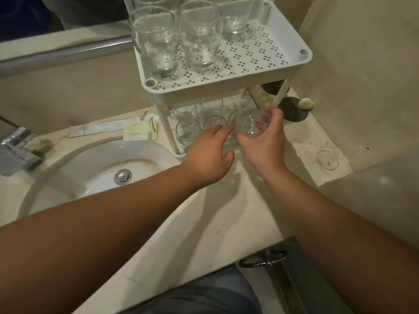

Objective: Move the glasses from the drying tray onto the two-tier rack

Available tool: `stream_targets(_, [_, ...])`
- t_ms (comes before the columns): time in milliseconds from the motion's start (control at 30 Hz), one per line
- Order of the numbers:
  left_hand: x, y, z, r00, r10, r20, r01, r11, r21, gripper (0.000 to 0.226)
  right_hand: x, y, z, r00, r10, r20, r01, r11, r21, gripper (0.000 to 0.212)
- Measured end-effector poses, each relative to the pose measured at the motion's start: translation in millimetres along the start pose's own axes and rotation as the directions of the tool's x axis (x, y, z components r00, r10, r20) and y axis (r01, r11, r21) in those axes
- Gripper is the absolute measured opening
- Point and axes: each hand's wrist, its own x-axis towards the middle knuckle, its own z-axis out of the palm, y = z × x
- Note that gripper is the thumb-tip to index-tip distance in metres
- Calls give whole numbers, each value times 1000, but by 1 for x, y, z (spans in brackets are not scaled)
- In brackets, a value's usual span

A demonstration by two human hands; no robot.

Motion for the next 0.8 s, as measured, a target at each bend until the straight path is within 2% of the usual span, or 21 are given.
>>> stream_targets(133, [2,-10,-4,997,-75,30,73,996,59,65,22,-2,11,998,-42,36,43,998,-47,82])
stream_targets(233, [4,-12,-9,989,-139,49,136,989,60,65,35,-7,17,997,-60,38,61,998,-17,81])
stream_targets(400, [10,-14,-14,984,-169,50,166,985,55,66,51,-8,32,999,-38,18,39,999,-13,78])
stream_targets(600, [13,-12,-10,977,-198,81,195,980,39,66,79,3,45,997,-17,69,19,1000,-15,82])
stream_targets(733, [13,-11,-10,979,-191,68,189,982,27,66,101,1,48,993,-32,110,40,996,-77,89])
stream_targets(800, [13,-11,-11,980,-192,55,191,981,21,65,109,0,48,990,-90,107,110,975,-195,90])
